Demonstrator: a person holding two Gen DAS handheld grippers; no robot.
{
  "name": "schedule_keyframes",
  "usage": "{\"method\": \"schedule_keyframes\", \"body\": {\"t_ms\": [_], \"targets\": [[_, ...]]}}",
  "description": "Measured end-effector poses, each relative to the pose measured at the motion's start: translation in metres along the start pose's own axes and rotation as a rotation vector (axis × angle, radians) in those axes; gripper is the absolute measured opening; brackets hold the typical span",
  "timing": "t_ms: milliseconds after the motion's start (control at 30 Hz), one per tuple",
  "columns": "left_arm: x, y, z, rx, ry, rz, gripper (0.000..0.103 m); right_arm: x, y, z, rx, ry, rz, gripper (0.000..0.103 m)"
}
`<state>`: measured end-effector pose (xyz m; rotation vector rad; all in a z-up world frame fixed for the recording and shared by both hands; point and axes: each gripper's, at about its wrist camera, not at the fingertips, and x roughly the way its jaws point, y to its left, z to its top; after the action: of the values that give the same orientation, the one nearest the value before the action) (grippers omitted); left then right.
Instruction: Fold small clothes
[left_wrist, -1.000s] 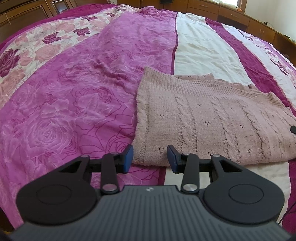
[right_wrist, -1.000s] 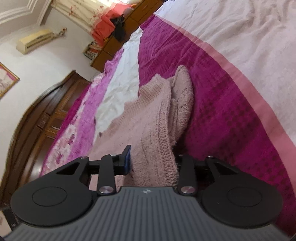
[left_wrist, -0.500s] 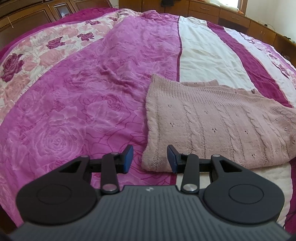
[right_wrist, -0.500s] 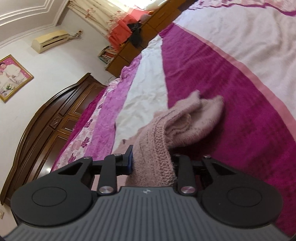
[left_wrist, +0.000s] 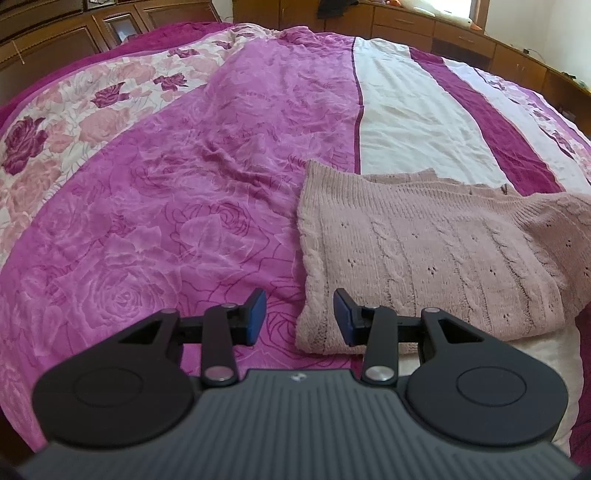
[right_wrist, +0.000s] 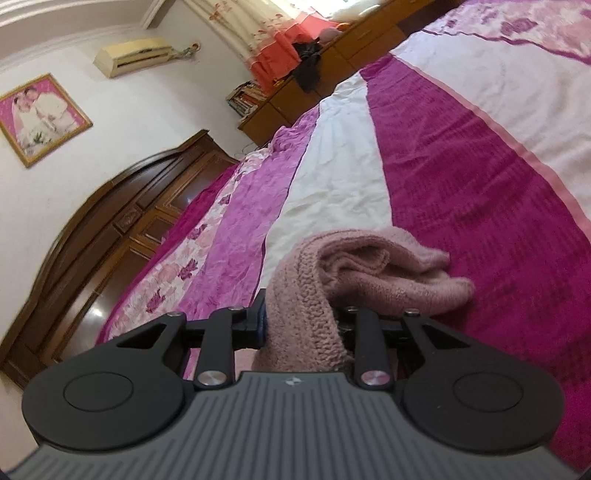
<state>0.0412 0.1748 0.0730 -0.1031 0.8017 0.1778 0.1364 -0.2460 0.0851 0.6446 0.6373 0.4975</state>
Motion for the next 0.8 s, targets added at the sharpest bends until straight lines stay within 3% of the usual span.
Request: {"method": "schedule_keyframes", "body": {"t_ms": [333,800], "targets": [[0.001,0.003,0.007,0.025,-0.008,0.002,0.042,0.017,0.061,0.007,-0.099,0.041,0.035,0.029],[-0.002,0.028,0.01,0.015,-0.023,0.011,0.042,0.085,0.171,-0.022,-0.352,0.222,-0.006,0.029]]}}
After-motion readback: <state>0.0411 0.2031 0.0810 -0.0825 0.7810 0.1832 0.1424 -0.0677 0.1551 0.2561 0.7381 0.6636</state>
